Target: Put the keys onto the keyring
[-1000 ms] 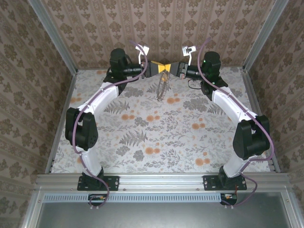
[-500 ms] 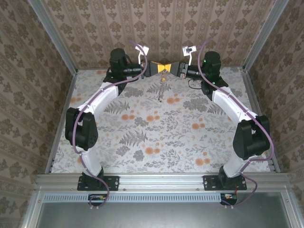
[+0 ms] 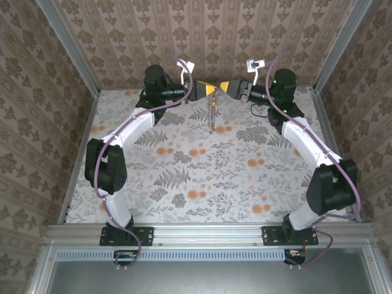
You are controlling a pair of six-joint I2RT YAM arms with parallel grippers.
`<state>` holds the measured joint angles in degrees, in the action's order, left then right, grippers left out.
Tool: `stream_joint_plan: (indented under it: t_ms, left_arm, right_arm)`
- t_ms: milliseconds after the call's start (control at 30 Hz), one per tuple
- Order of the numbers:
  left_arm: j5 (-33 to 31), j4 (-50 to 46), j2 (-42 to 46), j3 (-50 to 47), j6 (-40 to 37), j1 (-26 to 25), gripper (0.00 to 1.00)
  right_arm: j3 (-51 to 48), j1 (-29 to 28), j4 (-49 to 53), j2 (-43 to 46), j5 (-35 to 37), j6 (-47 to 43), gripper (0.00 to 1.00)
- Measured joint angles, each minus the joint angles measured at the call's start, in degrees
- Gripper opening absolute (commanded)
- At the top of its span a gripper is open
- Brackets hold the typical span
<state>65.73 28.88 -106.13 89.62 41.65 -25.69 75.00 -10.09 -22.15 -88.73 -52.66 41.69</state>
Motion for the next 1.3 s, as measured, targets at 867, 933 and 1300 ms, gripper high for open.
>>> stream_joint_plan:
  t_ms: [867,933,1300]
  left_arm:
    - [0.7,11.1,0.0,-0.1,10.3,-0.6,0.00]
    - [1.1,11.3,0.0,-0.1,10.5,-1.3,0.00]
    - [2.0,14.7,-1.2,0.1,13.7,-2.0,0.00]
  right_arm:
    - [-9.9,-3.9,1.0,3.1,4.7,-11.4,0.56]
    - [-9.1,-4.1,1.0,2.6,4.7,-11.6,0.56]
    - [-7.7,-4.5,1.2,2.4,4.7,-12.1,0.37]
